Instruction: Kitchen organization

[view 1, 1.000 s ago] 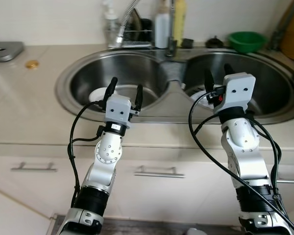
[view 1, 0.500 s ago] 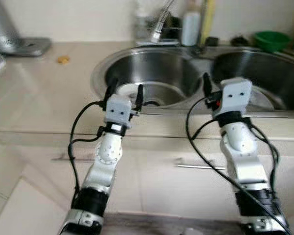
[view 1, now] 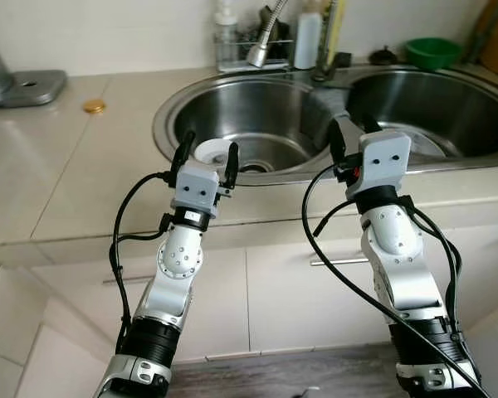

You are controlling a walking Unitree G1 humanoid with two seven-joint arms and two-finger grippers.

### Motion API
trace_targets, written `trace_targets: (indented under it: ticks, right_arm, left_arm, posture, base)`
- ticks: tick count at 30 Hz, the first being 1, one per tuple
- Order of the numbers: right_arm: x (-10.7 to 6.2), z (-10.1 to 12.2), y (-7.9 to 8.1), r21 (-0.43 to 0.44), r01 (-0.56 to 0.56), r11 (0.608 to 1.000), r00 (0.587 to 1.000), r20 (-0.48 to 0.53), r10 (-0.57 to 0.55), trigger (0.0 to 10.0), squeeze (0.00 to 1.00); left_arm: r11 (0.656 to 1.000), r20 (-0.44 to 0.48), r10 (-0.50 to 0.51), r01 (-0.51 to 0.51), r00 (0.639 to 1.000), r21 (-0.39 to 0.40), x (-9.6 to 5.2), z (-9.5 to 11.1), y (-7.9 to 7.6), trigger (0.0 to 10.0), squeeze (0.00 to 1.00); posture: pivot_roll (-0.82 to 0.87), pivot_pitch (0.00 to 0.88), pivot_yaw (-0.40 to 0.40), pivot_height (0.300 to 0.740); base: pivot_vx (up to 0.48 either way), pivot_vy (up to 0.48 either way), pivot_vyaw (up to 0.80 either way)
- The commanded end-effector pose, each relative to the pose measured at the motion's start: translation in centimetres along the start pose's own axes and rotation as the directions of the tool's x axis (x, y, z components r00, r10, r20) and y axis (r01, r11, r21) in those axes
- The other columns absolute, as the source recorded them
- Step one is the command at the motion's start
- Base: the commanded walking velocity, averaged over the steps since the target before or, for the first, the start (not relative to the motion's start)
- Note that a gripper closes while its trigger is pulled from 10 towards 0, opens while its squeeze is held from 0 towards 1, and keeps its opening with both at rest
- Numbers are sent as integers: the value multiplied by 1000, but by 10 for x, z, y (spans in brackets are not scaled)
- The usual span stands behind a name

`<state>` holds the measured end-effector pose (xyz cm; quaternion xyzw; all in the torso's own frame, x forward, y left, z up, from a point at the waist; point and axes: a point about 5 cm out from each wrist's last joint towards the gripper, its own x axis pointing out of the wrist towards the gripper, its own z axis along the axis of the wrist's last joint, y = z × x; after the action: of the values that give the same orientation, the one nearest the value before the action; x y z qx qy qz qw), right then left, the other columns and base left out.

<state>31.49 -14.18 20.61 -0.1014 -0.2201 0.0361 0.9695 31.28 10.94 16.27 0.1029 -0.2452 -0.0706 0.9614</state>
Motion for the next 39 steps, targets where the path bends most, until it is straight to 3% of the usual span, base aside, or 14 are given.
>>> trace_targets:
  ticks: [1,15,39]
  right_arm:
    - [2,6,-1,-12,5,1000,1000,29,-5,10000,0]
    - [2,8,-2,-21,16,1000,998,57,-15,10000,0]
    - [3,8,-2,-33,23,999,998,61,-21,10000,0]
  left_arm:
    - [1000,11,-5,5,1000,6,3,2,-1,10000,0]
    - [1000,14,-15,15,1000,11,3,3,-2,10000,0]
    - [1000,8,-19,19,1000,6,3,1,-3,10000,0]
  posture:
    - [-168,0,44,740]
    - [-171,0,48,740]
    - [-174,0,49,740]
  base:
    - [0,0,-800]
    - [0,-378,-800]
    - [0,-80,-800]
